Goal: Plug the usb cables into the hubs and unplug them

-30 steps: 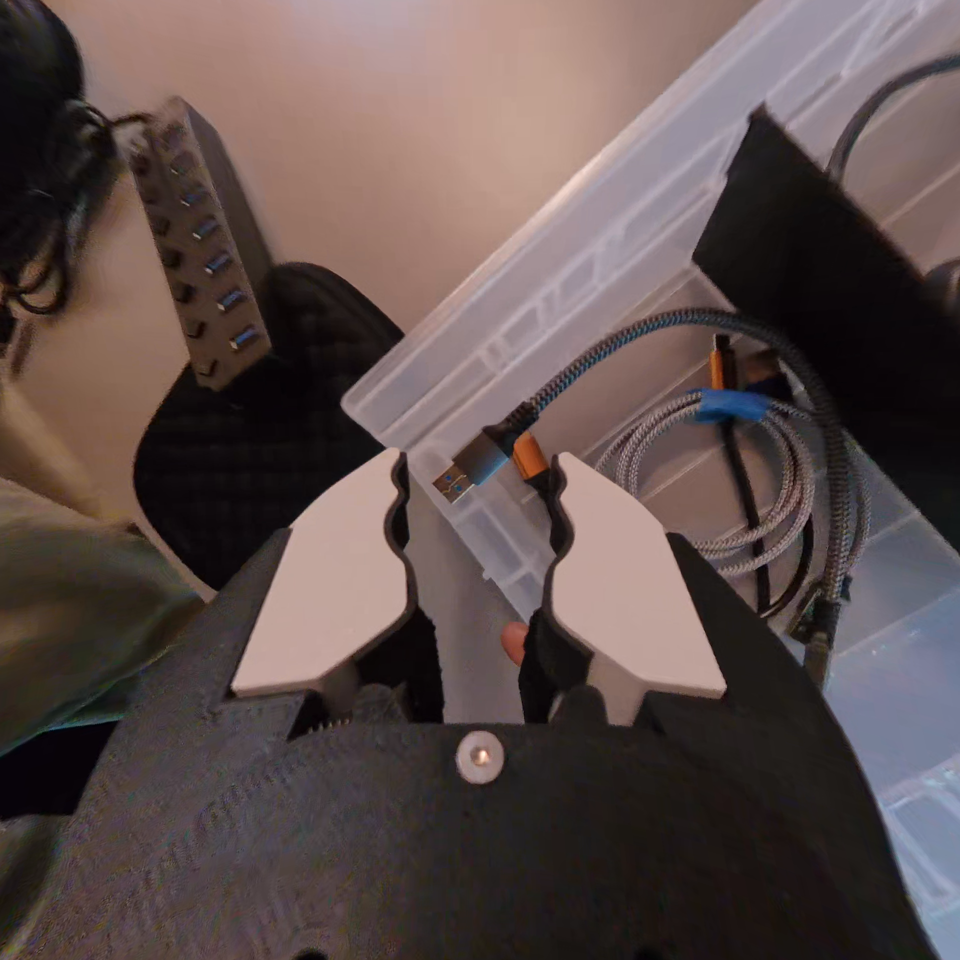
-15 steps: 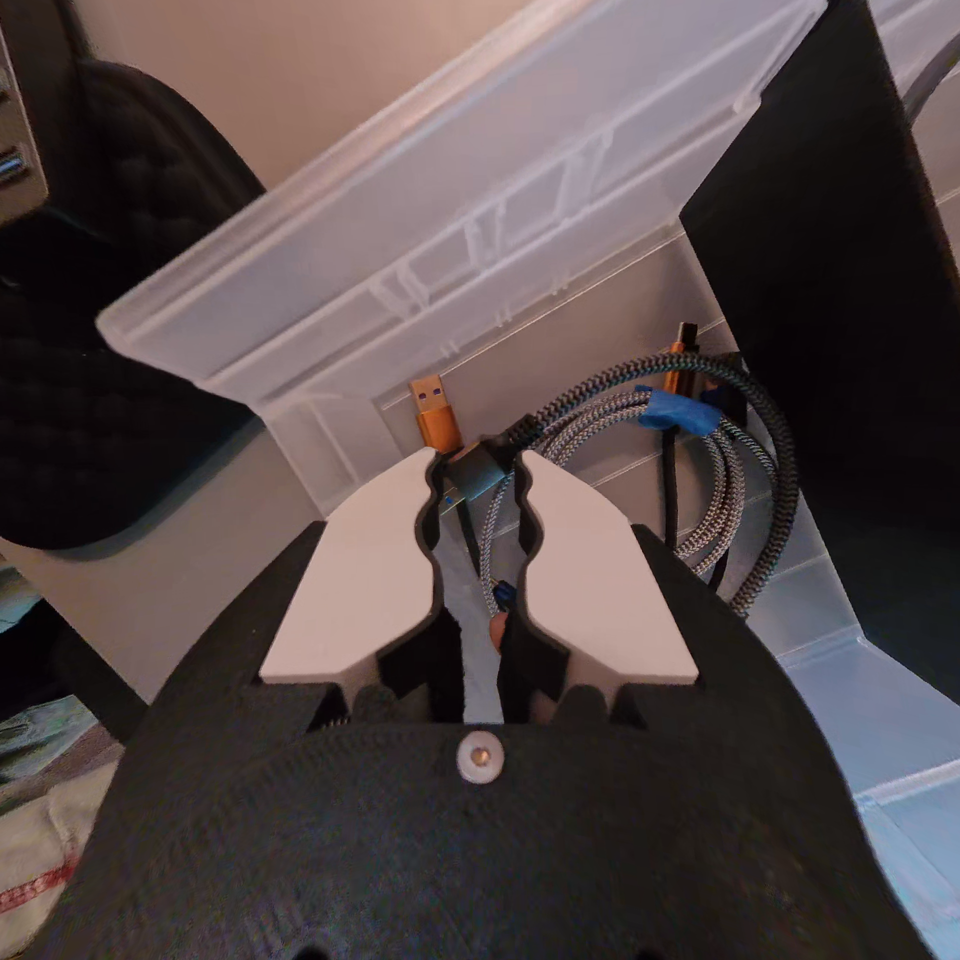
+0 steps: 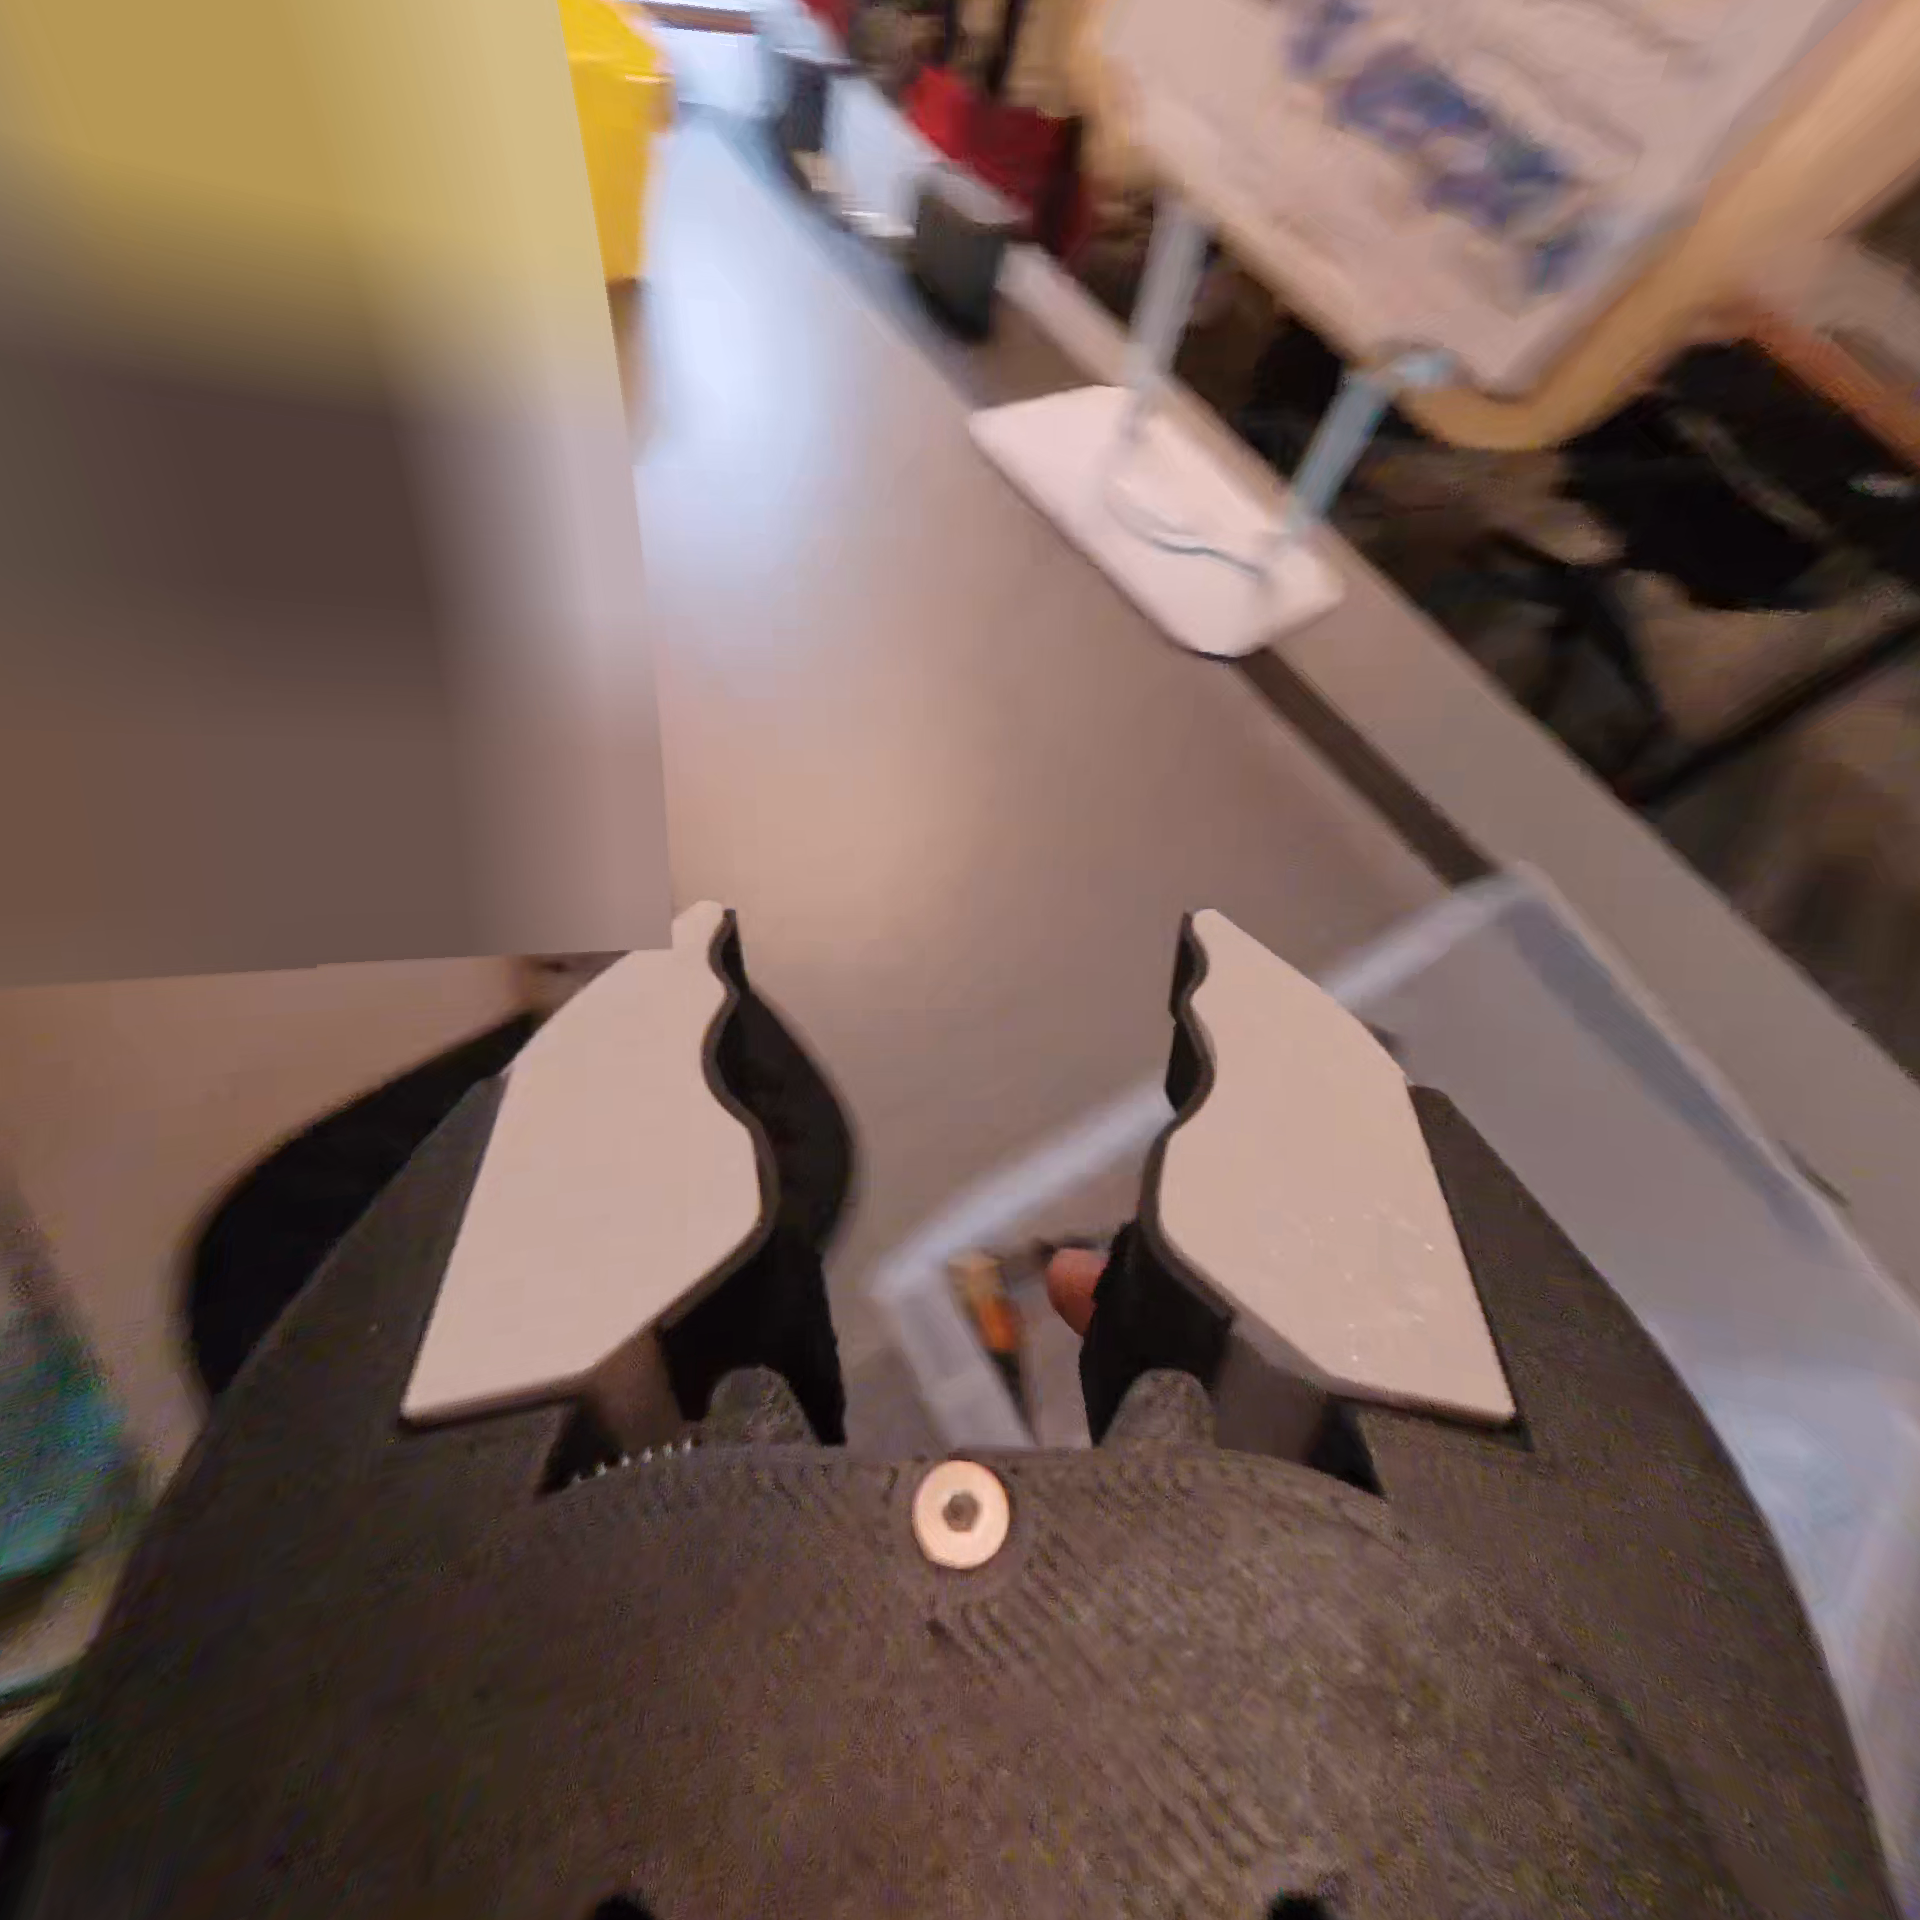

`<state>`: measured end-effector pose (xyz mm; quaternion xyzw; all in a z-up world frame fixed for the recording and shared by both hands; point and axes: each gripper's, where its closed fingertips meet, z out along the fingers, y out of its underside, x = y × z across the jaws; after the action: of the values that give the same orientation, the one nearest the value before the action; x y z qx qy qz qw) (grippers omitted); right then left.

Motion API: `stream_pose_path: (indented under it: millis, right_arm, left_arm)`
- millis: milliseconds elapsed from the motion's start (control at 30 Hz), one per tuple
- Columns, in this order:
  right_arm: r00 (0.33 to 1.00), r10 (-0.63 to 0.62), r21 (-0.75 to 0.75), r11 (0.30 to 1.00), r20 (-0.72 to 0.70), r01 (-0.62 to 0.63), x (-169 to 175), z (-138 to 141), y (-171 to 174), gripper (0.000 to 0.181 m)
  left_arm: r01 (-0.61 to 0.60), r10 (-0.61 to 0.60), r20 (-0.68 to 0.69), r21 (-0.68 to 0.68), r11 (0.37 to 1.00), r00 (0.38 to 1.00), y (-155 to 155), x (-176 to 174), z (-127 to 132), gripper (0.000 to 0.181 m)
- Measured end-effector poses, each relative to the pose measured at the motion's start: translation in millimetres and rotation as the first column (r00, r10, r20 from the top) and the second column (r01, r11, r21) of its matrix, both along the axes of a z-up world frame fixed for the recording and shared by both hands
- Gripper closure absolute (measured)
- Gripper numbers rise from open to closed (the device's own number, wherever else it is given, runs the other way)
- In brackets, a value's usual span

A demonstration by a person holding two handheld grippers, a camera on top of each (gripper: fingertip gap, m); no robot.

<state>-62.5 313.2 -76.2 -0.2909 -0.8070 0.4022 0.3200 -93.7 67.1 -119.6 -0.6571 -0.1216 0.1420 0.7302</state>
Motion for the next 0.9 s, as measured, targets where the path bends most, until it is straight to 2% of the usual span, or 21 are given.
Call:
stream_pose_path:
  millis: [100,200,300,500,533,567,600,733,800,900]
  right_arm:
    - [0.966,0.195,0.01,0.98,0.171,-0.2,16,-29,-72,0.089]
    - [0.9,0.264,0.14,0.934,0.346,-0.328,18,-81,-113,0.082]
    - [0.861,0.234,0.297,0.871,0.45,-0.392,8,-121,-128,0.084]
    - [0.803,0.161,0.445,0.762,0.573,-0.47,-2,-167,-140,0.095]
    - [0.798,0.151,0.462,0.746,0.583,-0.479,-2,-172,-140,0.101]
    - [0.796,0.162,0.448,0.753,0.583,-0.482,-1,-172,-144,0.12]
    - [0.797,0.18,0.421,0.771,0.576,-0.478,-1,-171,-149,0.126]
    - [0.825,0.26,0.382,0.789,0.502,-0.481,0,-161,-155,0.126]
    - [0.852,0.318,0.325,0.823,0.416,-0.466,-1,-140,-159,0.127]
    - [0.909,0.348,0.232,0.888,0.229,-0.398,-8,-89,-151,0.127]
  left_arm:
    - [-0.008,0.008,-0.007,-0.01,1.0,1.0,-1,0,-1,0.138]
    - [-0.004,0.004,-0.002,0.001,1.0,1.0,-1,0,1,0.138]
    - [0.006,-0.006,0.005,0.001,1.0,1.0,0,2,1,0.137]
    - [-0.008,0.007,-0.021,-0.032,0.999,1.0,1,3,-2,0.137]
    - [-0.008,0.007,-0.02,-0.028,1.0,1.0,1,3,-1,0.137]
    - [-0.007,0.006,-0.017,-0.023,1.0,1.0,1,2,-1,0.137]
    - [-0.006,0.006,-0.014,-0.021,1.0,1.0,1,2,-1,0.137]
    - [-0.022,0.022,-0.018,-0.02,1.0,1.0,-1,0,-1,0.137]
    - [-0.038,0.038,-0.025,-0.007,0.999,0.999,-4,-2,1,0.137]
    - [-0.068,0.068,-0.032,0.024,0.997,0.997,-8,-5,6,0.137]
